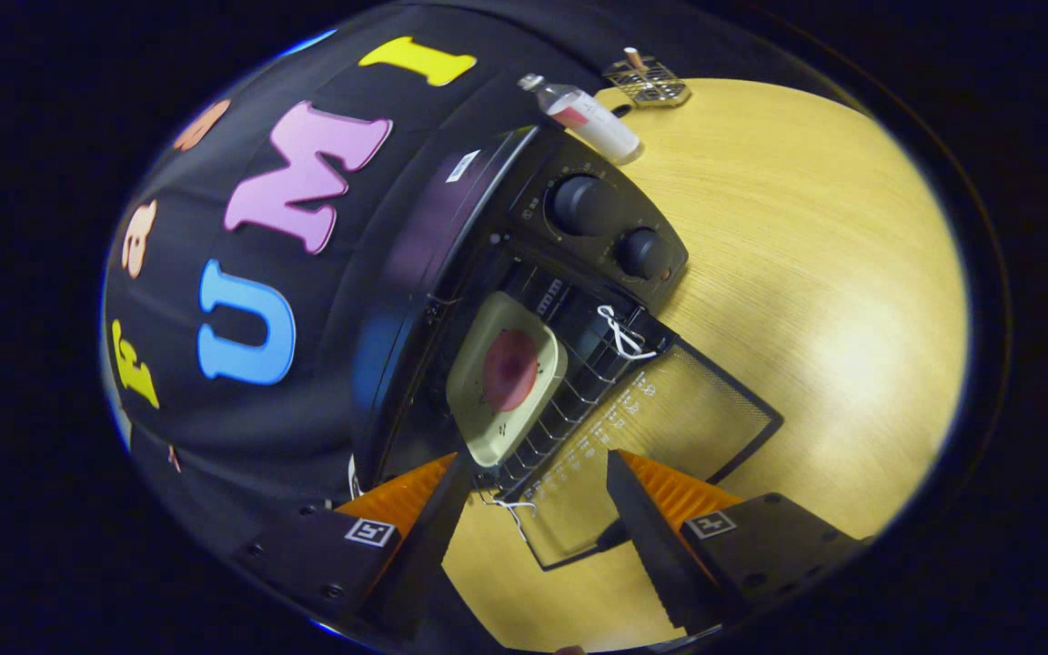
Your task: Open the toaster oven, put the food inside, and close the toaster oven door.
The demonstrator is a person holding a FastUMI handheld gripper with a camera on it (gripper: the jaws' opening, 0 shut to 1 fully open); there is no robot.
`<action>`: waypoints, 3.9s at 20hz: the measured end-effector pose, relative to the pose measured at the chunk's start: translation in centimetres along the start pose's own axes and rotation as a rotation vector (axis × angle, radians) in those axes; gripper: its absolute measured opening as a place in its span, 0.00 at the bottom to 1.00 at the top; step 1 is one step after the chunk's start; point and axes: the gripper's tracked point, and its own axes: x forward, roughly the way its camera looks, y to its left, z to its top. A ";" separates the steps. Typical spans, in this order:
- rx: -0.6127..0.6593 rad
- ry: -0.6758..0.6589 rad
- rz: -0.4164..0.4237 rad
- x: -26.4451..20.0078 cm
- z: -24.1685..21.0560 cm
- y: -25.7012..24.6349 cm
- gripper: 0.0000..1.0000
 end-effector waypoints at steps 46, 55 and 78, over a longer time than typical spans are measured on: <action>-0.860 0.186 -0.420 2.8 -9.1 -9.8 1.00; -0.919 0.112 -0.368 2.0 -8.5 -9.0 1.00; -0.971 -0.295 -0.102 -6.5 1.1 4.0 1.00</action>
